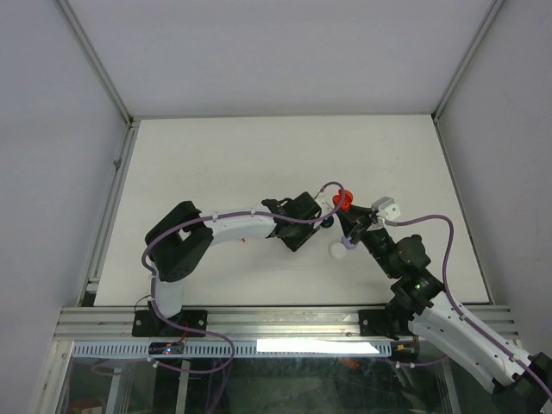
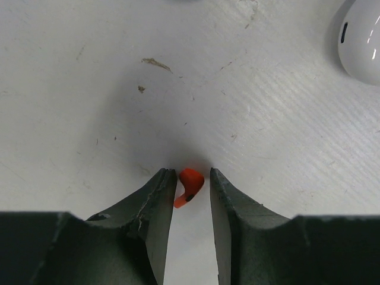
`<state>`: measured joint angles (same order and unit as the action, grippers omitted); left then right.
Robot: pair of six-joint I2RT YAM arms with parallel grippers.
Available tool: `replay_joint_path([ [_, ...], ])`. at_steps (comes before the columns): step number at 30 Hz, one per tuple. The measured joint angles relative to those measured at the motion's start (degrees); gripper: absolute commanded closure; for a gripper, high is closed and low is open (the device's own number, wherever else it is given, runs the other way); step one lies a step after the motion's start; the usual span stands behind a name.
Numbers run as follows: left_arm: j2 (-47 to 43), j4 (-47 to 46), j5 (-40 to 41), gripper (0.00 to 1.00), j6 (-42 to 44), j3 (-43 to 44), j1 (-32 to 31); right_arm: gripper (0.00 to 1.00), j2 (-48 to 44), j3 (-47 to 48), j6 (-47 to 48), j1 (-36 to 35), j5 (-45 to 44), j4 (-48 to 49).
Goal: Insert the wireless bluetooth earbuds into the charging case
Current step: Pick up the earbud from the center of the board.
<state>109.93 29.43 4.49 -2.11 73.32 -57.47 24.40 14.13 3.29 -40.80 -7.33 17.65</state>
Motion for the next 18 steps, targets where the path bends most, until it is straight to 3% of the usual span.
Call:
replay_joint_path([
  [7,0.00,2.40,0.13,0.69,0.00,0.50,-0.35,1.00,-0.09,0.00,-0.02,0.00,-0.02,0.00],
  [18,1.18,3.65,1.60,0.82,-0.26,2.38,-0.35,1.00,-0.02,0.00,-0.17,0.00,0.09,-0.52],
])
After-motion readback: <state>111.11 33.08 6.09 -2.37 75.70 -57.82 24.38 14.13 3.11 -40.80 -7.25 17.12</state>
